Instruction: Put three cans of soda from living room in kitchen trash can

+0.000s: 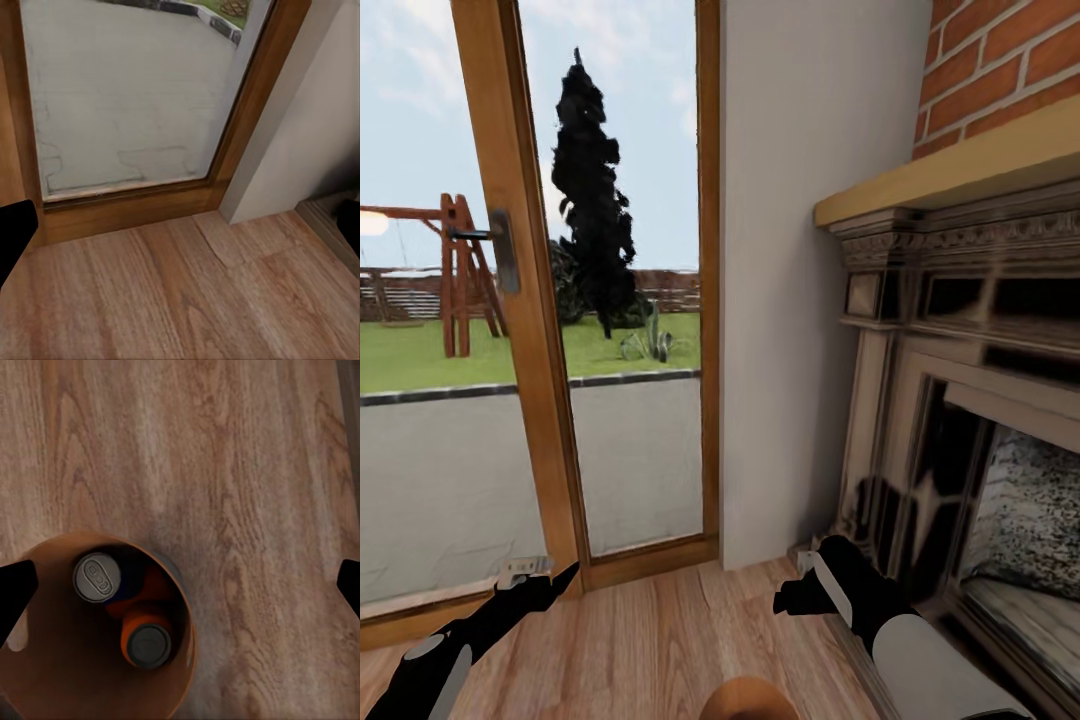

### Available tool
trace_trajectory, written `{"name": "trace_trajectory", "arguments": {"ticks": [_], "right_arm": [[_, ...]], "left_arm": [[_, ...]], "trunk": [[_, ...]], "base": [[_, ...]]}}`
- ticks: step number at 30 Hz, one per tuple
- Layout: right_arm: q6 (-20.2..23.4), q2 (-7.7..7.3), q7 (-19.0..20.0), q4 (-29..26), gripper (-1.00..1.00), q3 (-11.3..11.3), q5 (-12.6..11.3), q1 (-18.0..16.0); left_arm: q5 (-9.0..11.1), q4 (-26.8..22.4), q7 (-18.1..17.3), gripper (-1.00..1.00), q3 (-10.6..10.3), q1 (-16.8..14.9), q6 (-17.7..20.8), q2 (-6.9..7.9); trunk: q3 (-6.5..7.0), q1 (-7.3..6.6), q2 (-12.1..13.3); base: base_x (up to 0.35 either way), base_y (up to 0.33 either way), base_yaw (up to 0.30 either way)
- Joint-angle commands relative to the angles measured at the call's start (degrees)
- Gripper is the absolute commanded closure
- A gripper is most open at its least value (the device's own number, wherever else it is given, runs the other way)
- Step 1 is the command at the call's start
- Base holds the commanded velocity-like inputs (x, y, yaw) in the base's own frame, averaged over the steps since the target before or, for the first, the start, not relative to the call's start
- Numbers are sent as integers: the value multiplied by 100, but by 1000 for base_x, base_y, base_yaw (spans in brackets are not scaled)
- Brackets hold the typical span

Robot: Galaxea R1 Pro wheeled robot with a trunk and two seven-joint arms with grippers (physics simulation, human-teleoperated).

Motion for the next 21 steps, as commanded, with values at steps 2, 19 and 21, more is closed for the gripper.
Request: {"name": "trace_trajectory", "arguments": {"ticks": [2,19,21], "right_arm": [[0,0,0,0,-100,0,0,0],[0,-9,1,-9,-100,-1,0,0],[0,-9,2,-9,-100,0,0,0]], "left_arm": [[-3,0,0,-100,0,0,0,0],[-5,0,36,-100,-3,0,0,0],[-6,0,65,-100,-6,-1,0,0]], "trunk": [[36,-45,82],[341,-418,763],[377,-462,844]], "base": [[0,0,0],[0,0,0],[0,0,0]]}}
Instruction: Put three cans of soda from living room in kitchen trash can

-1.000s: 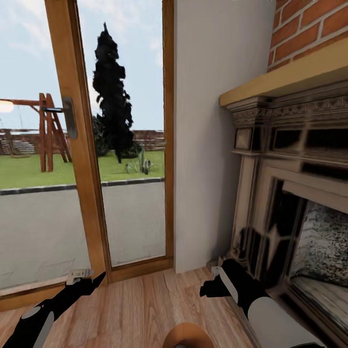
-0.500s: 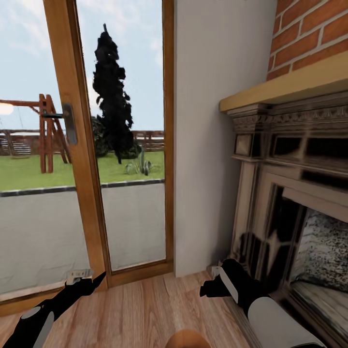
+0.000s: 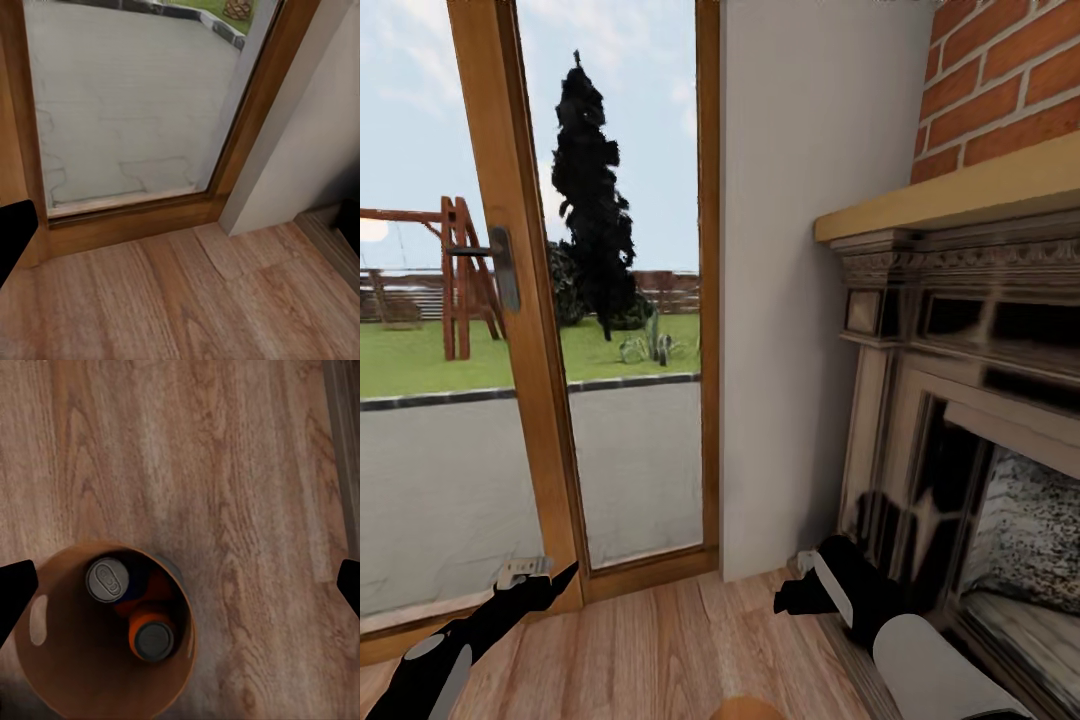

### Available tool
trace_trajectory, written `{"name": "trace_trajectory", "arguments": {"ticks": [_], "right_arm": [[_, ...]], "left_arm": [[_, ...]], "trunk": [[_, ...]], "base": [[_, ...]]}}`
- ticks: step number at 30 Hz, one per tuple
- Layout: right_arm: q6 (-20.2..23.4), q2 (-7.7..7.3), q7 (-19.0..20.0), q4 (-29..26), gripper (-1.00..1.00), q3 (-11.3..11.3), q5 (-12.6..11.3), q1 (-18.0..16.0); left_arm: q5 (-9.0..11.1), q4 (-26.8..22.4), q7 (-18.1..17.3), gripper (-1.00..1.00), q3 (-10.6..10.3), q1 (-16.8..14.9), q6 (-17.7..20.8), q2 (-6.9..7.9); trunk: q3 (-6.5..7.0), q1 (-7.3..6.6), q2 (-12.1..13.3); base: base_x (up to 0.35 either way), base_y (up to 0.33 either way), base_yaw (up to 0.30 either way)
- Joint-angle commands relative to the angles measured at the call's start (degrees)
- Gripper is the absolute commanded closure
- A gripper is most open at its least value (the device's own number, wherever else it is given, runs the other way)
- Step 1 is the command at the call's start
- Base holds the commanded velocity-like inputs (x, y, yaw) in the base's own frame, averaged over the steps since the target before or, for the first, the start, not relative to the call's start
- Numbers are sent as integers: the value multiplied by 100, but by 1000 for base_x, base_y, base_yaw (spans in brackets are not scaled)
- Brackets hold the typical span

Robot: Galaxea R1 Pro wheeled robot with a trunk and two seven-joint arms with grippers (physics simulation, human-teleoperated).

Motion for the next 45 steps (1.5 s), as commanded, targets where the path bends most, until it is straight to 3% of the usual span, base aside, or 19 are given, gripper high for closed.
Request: {"name": "trace_trajectory", "arguments": {"ticks": [1,4,30,45], "right_arm": [[0,0,0,0,-100,0,0,0],[0,-2,-1,0,-100,0,0,0],[0,12,-2,6,-100,0,0,0],[0,-8,-2,4,-100,0,0,2]], "left_arm": [[-1,0,3,-100,1,1,0,0],[22,-25,-6,-100,7,2,-33,1],[71,-60,-49,-100,21,18,-202,0],[52,-37,-39,-100,11,19,-232,1]], "trunk": [[18,-23,41],[72,-89,162],[72,-89,162],[72,-89,162]], "base": [[0,0,0],[0,0,0],[-6,0,0],[-290,-67,0]]}}
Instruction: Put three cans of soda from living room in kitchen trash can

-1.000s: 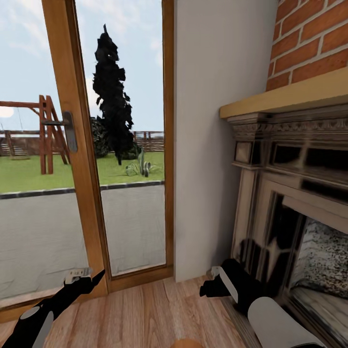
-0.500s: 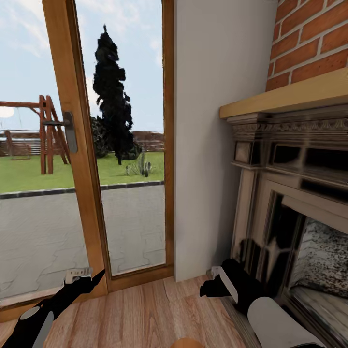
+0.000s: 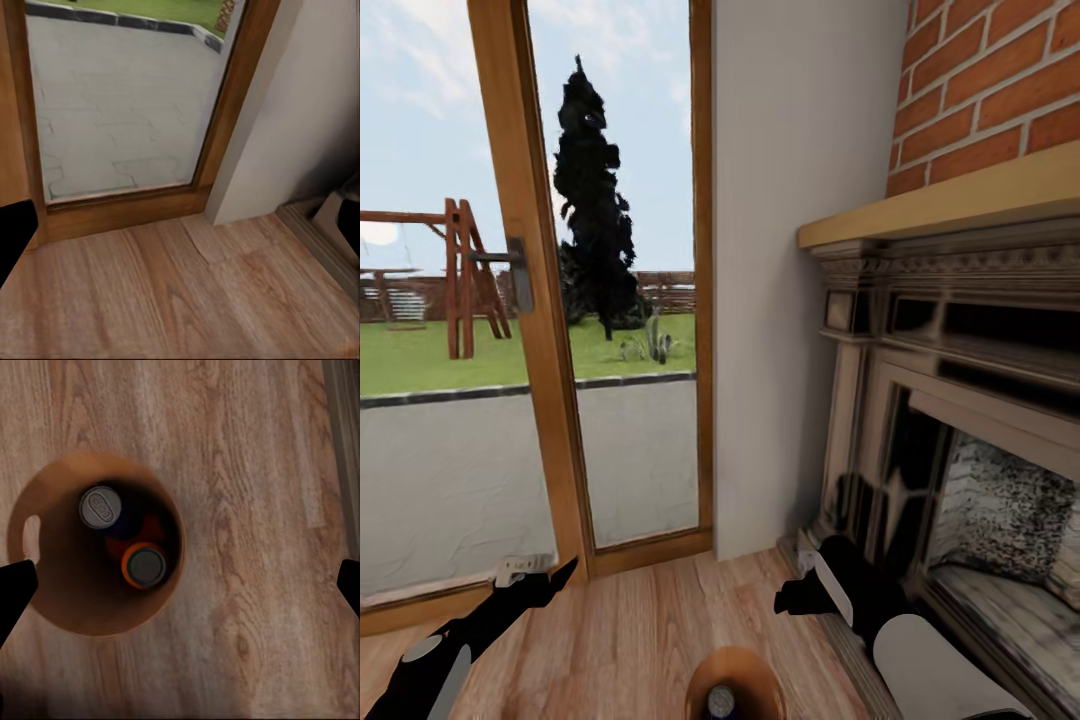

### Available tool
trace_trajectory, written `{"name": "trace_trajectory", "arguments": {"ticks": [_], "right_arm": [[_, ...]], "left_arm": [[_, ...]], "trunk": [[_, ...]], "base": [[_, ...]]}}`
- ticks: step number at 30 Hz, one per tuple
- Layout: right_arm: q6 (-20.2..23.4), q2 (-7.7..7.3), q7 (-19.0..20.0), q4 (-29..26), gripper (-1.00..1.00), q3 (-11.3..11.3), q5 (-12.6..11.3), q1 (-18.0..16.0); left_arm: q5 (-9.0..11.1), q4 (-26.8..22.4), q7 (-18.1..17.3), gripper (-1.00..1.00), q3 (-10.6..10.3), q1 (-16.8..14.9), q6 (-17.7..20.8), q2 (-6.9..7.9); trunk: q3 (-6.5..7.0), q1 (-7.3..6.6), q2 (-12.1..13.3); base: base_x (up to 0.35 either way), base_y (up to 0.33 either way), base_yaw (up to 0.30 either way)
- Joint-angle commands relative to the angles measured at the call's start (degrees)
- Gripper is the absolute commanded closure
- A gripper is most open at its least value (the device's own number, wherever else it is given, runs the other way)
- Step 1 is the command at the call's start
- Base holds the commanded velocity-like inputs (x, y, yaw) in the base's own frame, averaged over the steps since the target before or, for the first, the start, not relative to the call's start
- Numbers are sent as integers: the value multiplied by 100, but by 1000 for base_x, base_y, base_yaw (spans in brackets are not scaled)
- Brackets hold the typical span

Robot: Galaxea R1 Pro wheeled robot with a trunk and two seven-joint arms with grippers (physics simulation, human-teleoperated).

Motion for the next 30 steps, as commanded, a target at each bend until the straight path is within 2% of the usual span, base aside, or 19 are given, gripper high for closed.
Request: {"name": "trace_trajectory", "arguments": {"ticks": [1,15,22,30], "right_arm": [[0,0,0,-1,-100,0,0,0],[0,0,0,-3,-100,0,0,-1],[0,1,0,-2,-100,0,0,-1],[0,-1,-3,-2,-100,-7,0,-1]], "left_arm": [[0,0,2,-100,-1,0,4,0],[14,-16,-11,-100,6,-1,-5,-1],[12,9,23,-100,11,0,26,-1],[-14,18,42,-100,12,-7,82,3]], "trunk": [[0,0,0],[0,0,0],[0,0,0],[144,-176,321]], "base": [[-323,-110,0],[-316,-123,0],[-60,-20,0],[-7,-2,0]]}}
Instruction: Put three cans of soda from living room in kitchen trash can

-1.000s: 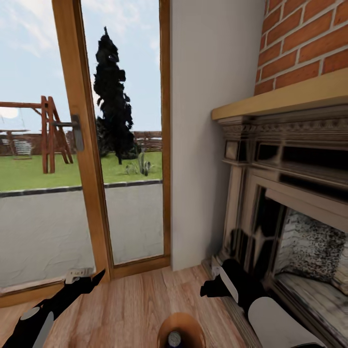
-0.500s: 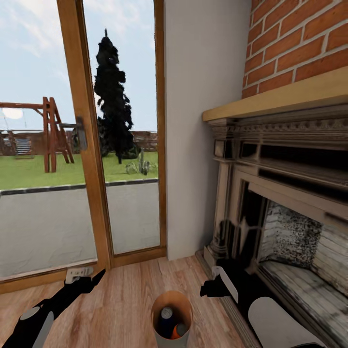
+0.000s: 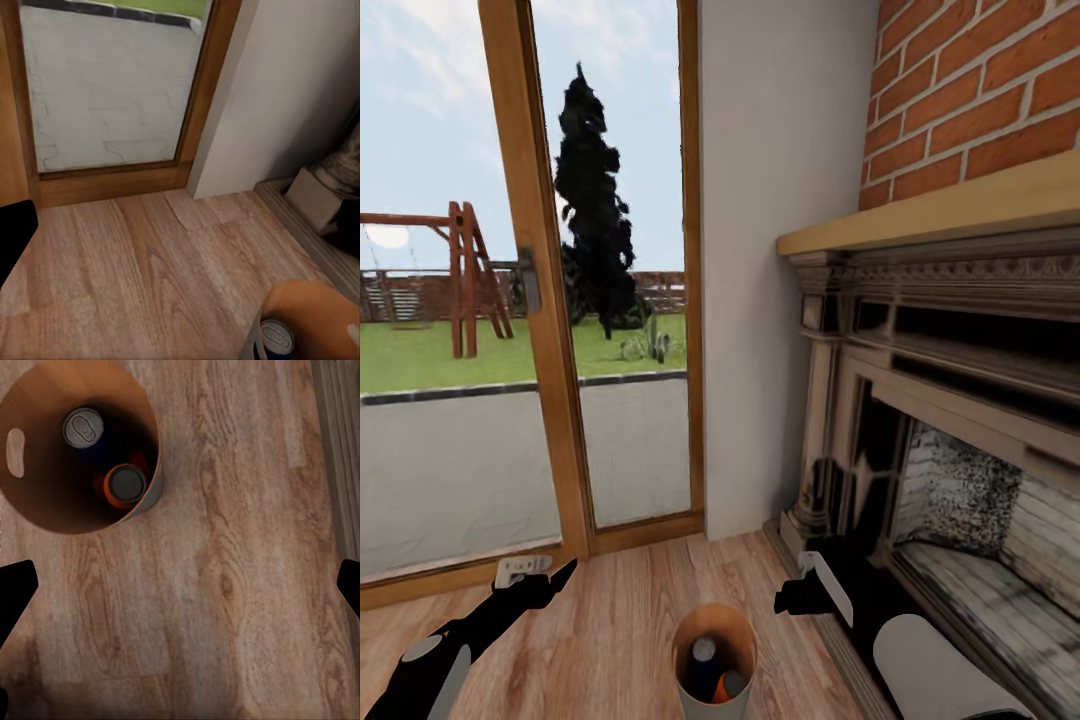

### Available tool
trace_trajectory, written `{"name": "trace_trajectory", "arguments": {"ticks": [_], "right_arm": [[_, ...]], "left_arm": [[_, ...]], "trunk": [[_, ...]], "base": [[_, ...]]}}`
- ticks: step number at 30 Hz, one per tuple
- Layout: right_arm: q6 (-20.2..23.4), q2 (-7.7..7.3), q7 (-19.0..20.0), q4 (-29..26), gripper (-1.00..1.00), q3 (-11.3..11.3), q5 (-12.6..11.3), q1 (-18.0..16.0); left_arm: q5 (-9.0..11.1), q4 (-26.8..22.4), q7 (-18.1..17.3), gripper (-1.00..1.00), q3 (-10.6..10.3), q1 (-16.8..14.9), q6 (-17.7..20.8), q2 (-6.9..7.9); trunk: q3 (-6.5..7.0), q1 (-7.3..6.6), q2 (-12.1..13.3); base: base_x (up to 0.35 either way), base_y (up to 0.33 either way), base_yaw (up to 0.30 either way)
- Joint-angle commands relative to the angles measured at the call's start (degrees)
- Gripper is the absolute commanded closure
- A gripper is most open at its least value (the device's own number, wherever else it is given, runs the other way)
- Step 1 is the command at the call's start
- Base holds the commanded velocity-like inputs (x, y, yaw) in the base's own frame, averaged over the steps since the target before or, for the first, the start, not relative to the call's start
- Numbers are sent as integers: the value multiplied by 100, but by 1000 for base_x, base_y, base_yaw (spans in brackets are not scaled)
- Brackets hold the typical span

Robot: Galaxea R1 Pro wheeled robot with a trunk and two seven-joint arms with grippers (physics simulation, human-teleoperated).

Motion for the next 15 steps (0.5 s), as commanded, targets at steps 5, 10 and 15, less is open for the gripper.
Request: {"name": "trace_trajectory", "arguments": {"ticks": [5,10,15], "right_arm": [[5,26,-12,-6,-100,-5,2,0],[11,11,-6,-8,-100,-4,1,0],[4,9,2,-15,-100,10,2,0]], "left_arm": [[-4,1,2,-100,0,-1,7,0],[-12,9,2,-100,0,-1,10,3],[-13,10,2,-100,-6,-1,10,-1]], "trunk": [[90,-110,202],[180,-220,402],[270,-330,603]], "base": [[0,0,0],[0,0,0],[0,0,0]]}}
